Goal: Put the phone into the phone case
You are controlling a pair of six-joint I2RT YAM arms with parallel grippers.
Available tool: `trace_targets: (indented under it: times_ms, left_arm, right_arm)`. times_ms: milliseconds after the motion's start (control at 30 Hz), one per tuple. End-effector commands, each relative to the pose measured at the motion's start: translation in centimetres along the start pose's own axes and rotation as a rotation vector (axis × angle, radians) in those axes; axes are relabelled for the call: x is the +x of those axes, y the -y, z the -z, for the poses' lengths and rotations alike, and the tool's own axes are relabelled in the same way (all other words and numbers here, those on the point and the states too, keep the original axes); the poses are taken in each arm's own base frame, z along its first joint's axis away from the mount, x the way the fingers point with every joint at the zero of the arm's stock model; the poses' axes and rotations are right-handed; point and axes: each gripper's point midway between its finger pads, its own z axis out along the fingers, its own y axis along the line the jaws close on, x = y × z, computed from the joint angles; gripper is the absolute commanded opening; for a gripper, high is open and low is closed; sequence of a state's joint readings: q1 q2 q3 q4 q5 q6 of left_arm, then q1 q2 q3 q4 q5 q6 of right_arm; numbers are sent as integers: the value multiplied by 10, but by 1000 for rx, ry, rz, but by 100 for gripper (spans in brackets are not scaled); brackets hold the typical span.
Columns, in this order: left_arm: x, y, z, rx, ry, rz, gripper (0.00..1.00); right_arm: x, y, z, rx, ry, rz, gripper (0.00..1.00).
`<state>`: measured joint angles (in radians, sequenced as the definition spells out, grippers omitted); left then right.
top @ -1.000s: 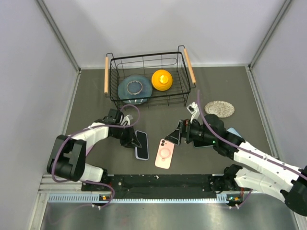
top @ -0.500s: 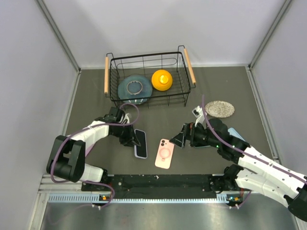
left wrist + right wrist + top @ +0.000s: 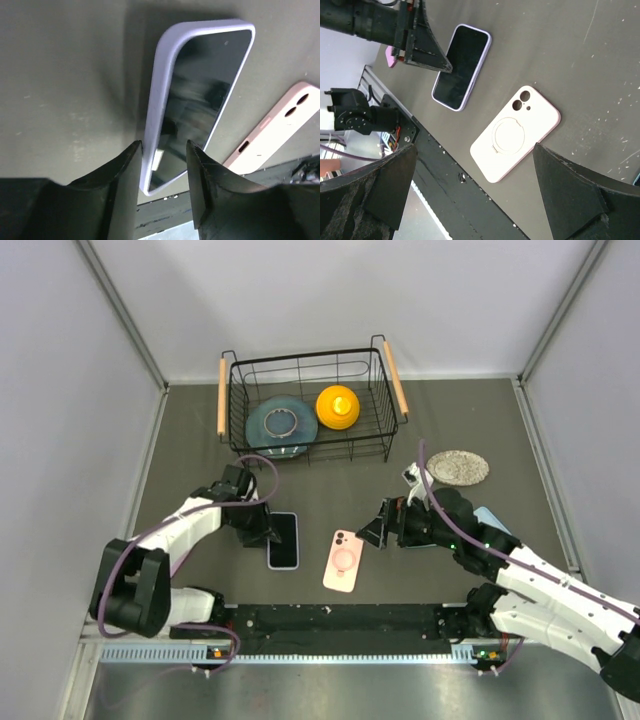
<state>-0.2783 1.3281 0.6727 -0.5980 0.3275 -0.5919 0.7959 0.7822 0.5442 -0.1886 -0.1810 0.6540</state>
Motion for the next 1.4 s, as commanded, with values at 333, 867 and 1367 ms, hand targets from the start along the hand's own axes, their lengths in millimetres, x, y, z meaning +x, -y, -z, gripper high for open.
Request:
trace_targets:
  times_ms: [333,867,1367]
  left_arm:
    - [-41,30,60,97,322,-67,38]
    - [-26,33,2,133,151,-73,0]
    - [-42,43,15,2,240,-154,42]
  right_arm:
    - [-24,8,-3,113,59,-33,97]
    - [-10,25,-15,170,24,-100,96]
    - [-17,26,-6,246,-22,-57,97]
